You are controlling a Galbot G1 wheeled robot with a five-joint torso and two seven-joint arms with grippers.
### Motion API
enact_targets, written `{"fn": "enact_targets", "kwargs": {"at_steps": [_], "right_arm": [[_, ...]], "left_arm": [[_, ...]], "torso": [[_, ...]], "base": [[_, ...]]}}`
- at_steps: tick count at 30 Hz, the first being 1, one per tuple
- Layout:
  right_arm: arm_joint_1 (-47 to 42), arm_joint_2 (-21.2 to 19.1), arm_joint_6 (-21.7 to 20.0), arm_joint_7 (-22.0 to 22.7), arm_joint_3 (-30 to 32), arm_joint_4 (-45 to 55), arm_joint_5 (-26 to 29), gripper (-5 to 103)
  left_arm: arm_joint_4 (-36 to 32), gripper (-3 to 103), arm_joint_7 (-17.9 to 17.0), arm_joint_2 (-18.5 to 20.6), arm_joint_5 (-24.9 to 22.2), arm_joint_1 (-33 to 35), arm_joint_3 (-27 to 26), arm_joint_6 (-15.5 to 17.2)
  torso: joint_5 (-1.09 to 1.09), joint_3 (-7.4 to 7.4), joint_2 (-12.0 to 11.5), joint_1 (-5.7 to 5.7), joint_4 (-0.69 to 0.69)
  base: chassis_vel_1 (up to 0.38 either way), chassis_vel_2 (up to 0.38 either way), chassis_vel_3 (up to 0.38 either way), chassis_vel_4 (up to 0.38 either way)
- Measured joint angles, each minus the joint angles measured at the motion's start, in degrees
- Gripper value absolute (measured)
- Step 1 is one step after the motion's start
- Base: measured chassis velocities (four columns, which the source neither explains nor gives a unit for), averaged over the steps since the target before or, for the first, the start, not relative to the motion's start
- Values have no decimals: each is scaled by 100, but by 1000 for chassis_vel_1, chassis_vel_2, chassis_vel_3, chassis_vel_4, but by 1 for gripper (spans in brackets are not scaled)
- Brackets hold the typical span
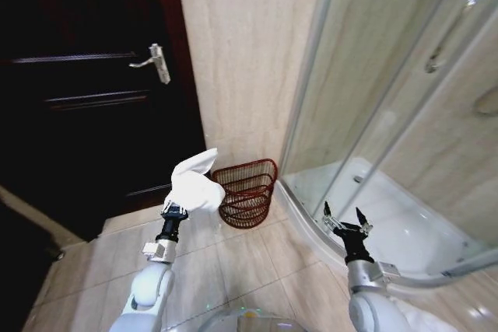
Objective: Discard the used towel into the hamper.
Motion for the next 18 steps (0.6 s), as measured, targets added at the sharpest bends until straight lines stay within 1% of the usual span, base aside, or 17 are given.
{"fn": "enact_targets", "kwargs": {"at_steps": [3,4,5,6,10,11,12,14,15,16,18], "right_arm": [[47,13,-6,1,1,-13,-3,100],[71,13,-40,3,2,-17,-5,100],[88,12,-73,3,0,-21,-8,100],[88,12,-73,3,0,-21,-8,100],[212,29,-112,3,-53,-78,-81,100],[212,29,-112,3,-53,-78,-81,100],[297,19,-138,-2,-96,-117,-96,100],[405,-18,-158,-36,-141,-175,-136,100],[405,-18,-158,-36,-141,-175,-136,100],[410,-28,-157,-45,-145,-190,-149,100],[406,-39,-137,-53,-144,-196,-172,100]], "left_arm": [[62,12,83,17,-6,-92,6,22],[116,12,199,23,2,-182,5,37],[167,12,290,24,6,-261,6,54],[167,12,290,24,6,-261,6,54],[354,12,425,38,-64,-585,80,304],[354,12,425,38,-64,-585,80,304],[357,12,472,70,-124,-659,50,463],[345,12,589,182,-300,-782,15,801],[345,12,589,182,-300,-782,15,801],[383,12,660,245,-366,-922,61,974],[547,12,796,320,-398,-1212,198,1174]], "torso": [[0,0,0,0,0],[0,0,0,0,-3],[0,0,0,0,-3],[0,0,0,0,-3],[-1,1,0,1,1],[-1,1,0,1,1],[-1,1,0,0,0],[0,1,0,1,4],[0,1,0,1,4],[0,1,0,0,4],[0,1,0,0,3]], "base": [[-119,-101,-98,-102],[-74,-95,-90,-82],[-74,-41,-51,-82],[-74,-41,-51,-82],[-15,-10,-7,-11],[0,0,0,0],[0,0,0,0],[0,0,0,0],[0,0,0,0],[0,0,0,0],[0,0,0,0]]}}
